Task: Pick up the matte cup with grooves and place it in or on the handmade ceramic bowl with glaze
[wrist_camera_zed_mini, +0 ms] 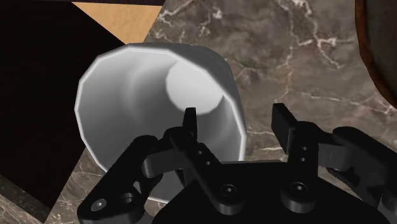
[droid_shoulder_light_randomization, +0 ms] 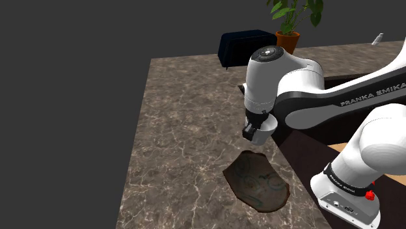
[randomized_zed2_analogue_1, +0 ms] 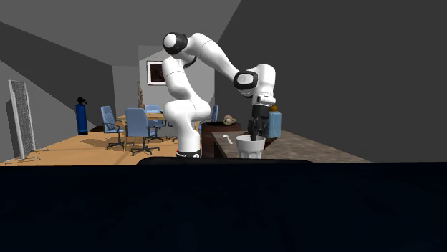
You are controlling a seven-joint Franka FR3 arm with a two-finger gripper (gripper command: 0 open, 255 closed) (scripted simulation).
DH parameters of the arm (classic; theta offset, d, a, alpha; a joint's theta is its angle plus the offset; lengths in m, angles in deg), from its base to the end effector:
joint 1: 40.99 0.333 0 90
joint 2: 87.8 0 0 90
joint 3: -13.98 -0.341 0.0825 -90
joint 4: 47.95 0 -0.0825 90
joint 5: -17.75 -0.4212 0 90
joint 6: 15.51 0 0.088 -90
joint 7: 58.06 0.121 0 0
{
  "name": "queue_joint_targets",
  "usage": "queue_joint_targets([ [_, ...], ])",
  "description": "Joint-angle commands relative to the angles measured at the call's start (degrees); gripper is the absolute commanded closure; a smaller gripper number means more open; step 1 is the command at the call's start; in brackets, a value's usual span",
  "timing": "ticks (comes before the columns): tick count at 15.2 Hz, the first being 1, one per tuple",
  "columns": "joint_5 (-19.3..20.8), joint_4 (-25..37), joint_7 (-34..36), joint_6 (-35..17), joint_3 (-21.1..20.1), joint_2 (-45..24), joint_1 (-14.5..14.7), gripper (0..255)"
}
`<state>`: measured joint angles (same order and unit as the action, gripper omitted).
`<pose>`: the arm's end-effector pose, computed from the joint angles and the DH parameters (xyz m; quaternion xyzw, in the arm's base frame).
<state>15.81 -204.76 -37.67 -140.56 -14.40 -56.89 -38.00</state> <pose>0.3273 0.1782 0.3444 0.9922 0.0503 0.0144 0.1135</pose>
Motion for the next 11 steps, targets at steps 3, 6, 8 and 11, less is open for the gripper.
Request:
queue_joint_targets([
  [3, 0.0, 0.0, 0.0, 0.0, 0.0, 0.0, 0.0, 255],
  [6, 0.0, 0.0, 0.0, 0.0, 0.0, 0.0, 0.0, 255],
  [8, 0.0, 0.0, 0.0, 0.1, 0.0, 0.1, 0.0, 255],
  [11, -0.2, 0.9, -0.5, 1.9, 0.5, 1.1, 0.2, 255],
])
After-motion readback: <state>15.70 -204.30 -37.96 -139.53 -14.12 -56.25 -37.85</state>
